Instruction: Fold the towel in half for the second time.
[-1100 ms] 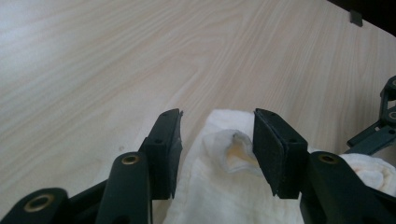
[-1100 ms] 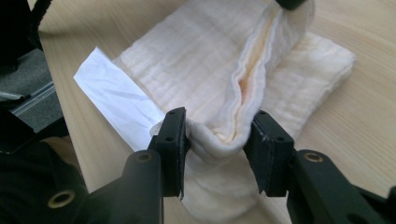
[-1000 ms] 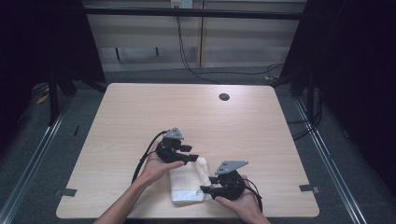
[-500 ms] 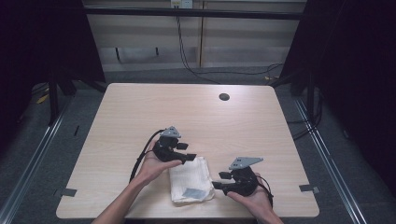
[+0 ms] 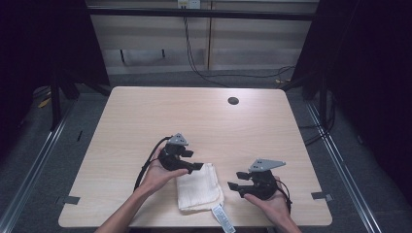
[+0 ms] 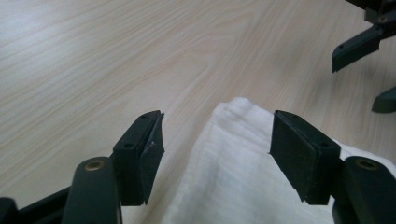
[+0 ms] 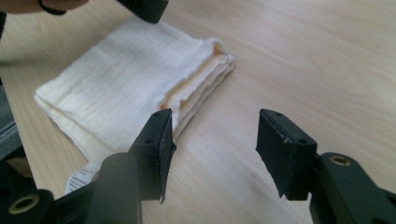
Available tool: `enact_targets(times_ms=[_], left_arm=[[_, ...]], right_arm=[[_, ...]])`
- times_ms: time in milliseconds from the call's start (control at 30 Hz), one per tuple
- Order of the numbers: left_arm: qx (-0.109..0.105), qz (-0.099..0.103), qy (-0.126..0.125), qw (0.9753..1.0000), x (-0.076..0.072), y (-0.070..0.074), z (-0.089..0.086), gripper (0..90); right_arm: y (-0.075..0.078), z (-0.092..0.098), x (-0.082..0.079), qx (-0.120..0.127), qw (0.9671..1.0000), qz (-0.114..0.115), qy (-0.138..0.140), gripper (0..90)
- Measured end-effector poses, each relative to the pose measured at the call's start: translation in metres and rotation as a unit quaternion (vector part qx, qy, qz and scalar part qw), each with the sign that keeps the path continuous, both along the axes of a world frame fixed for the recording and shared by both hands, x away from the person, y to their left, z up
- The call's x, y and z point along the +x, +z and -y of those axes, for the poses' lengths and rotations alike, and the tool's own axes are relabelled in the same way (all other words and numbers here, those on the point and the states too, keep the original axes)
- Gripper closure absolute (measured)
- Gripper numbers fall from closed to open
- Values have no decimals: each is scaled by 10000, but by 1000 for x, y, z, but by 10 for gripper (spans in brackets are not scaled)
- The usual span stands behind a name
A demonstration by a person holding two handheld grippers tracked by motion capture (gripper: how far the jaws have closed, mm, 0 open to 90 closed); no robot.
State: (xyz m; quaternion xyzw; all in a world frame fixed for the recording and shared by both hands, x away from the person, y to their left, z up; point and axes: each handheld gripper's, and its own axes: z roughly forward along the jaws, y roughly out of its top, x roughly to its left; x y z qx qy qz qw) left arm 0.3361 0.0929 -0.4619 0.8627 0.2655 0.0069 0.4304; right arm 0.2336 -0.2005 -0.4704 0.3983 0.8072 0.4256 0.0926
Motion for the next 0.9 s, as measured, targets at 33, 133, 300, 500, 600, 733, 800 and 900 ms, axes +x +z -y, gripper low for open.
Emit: enact_targets(times_ms=[33,133,300,500,600,733,800,900], left_arm=[[18,34,-27,10000,-2,2,-2,318],[40,108,-87,9999,-8,8,-8,301],[-11,91,24,10000,-15,14,-26,265],[-61,148,170,9997,-24,21,-50,238],[-16,143,276,9995,-28,18,-60,242],[75,129,341,9993,-34,14,-70,258],[53,142,360,9992,-39,13,-75,258],[61,239,448,9987,-48,13,-83,261]], right_arm=[[3,1,-1,21,10000,56,-19,455],[9,3,-1,50,9999,164,-16,449],[16,7,5,215,9995,200,119,420],[24,17,7,207,9990,401,36,407],[25,19,6,171,9989,442,7,406],[25,26,5,135,9986,502,-45,403],[24,31,4,166,9985,514,-109,401],[22,35,3,191,9983,531,-141,400]])
